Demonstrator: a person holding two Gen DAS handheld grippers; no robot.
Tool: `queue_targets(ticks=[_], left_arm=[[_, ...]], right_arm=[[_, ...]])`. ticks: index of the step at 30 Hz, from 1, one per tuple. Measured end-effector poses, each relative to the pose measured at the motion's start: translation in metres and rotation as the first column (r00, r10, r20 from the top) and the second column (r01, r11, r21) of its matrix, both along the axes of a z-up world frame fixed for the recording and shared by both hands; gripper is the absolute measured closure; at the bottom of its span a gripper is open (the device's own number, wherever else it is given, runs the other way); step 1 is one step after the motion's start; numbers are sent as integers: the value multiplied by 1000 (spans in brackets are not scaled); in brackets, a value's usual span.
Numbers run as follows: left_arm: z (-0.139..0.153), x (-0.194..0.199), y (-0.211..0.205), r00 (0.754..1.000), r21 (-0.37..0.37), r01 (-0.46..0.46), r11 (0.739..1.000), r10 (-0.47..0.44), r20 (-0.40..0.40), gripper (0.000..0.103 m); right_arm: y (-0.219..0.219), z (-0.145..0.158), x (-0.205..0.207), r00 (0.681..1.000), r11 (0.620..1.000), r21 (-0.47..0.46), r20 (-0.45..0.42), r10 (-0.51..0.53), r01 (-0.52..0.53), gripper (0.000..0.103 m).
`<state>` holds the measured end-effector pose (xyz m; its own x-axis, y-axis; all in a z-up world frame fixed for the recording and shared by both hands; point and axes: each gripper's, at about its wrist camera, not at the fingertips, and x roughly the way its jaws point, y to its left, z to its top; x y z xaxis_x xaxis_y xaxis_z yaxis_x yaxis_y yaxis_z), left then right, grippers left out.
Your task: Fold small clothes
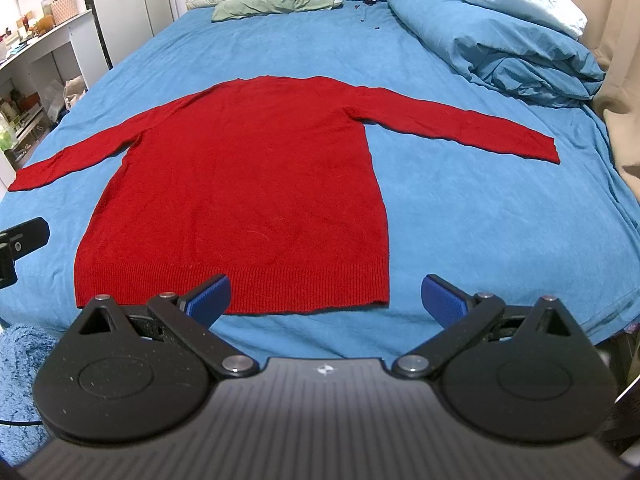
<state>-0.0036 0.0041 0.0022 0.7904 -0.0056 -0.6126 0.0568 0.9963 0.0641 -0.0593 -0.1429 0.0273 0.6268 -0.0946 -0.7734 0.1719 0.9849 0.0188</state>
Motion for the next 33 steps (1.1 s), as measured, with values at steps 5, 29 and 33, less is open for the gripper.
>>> queue_targets(ticks=[5,29,33], left_arm=[[0,-1,0,1000,-3,-6,1000,6,0,0],[0,1,2,1000,-11,-5,1000,5,-5,0],[0,1,2,1000,-9,-5,1000,5,-5,0]], right_arm=[[1,2,-1,1000,1000,2,1,1,-1,0],[2,3,1,1000,1000,-5,-7,1,-1,0],[2,3,3,1000,1000,-13,-10,-1,1,0]])
